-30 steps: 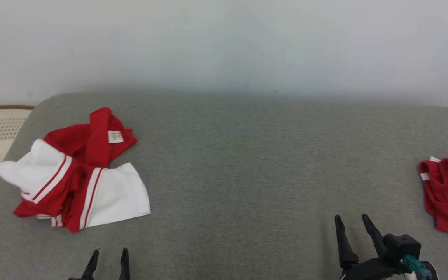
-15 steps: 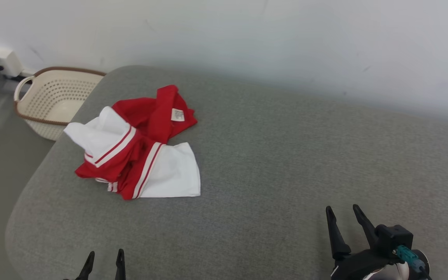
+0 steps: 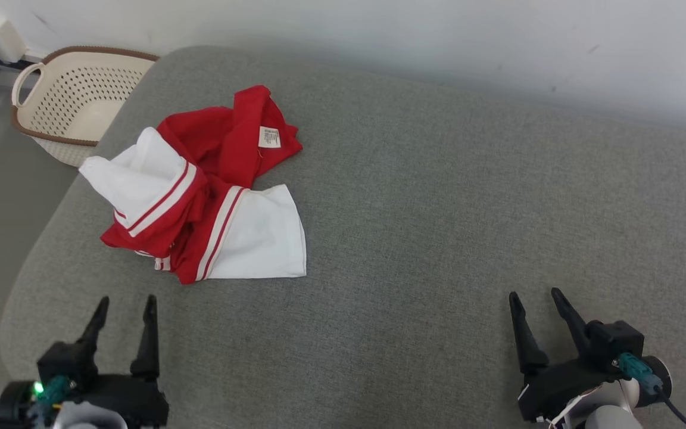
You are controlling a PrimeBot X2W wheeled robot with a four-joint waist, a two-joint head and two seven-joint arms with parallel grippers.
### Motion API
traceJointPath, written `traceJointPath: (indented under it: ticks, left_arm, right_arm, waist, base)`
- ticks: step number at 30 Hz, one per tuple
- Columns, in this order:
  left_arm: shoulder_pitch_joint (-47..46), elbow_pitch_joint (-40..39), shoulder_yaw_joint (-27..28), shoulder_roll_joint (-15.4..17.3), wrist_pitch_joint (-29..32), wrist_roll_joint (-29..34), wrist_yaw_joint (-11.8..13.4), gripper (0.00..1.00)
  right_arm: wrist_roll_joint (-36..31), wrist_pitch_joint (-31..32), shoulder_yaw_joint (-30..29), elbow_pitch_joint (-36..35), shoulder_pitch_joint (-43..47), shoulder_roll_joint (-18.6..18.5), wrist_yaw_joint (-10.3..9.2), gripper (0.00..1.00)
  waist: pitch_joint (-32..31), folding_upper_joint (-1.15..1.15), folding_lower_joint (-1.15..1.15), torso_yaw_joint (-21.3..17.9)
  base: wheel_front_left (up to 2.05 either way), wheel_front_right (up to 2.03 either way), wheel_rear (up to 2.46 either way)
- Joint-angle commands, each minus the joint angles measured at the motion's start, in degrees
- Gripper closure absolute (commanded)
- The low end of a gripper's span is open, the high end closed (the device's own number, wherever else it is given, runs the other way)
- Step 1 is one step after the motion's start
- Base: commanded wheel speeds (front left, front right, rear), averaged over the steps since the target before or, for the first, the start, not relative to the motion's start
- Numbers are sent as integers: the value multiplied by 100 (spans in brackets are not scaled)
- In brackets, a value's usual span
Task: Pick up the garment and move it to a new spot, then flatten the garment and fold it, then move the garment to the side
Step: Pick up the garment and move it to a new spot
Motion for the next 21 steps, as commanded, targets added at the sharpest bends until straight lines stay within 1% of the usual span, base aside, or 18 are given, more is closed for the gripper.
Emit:
traceJointPath:
  ticks: [1, 6, 12, 16, 21]
  left_arm:
    - [-103, 27, 19, 75, -6, 47, -44, 0]
    - [-801, 301, -44, 456, -6, 263, -175, 0]
    - [-1448, 821, -301, 713, -6, 517, -240, 0]
    - [-1745, 1254, -386, 819, -6, 605, -77, 0]
    - [-2164, 1880, -290, 979, -6, 542, 169, 0]
  right_arm:
    - [24, -2, 2, -9, -69, -40, -6, 0]
    - [37, -3, 14, -45, -207, -126, -6, 0]
    - [61, -2, 62, -38, -394, -124, -6, 0]
    - [94, -2, 141, -22, -511, -83, -6, 0]
    - [125, -1, 135, -11, -694, -45, -6, 0]
  waist:
    - [225, -1, -1, -158]
    - [499, -1, -1, -323]
    - [751, -1, -1, -530]
    - [877, -1, -1, -712]
    - [1025, -1, -1, -1022]
  base:
    - [0, 0, 0]
    - [0, 0, 0]
    - [0, 0, 0]
    - [0, 0, 0]
    - [0, 0, 0]
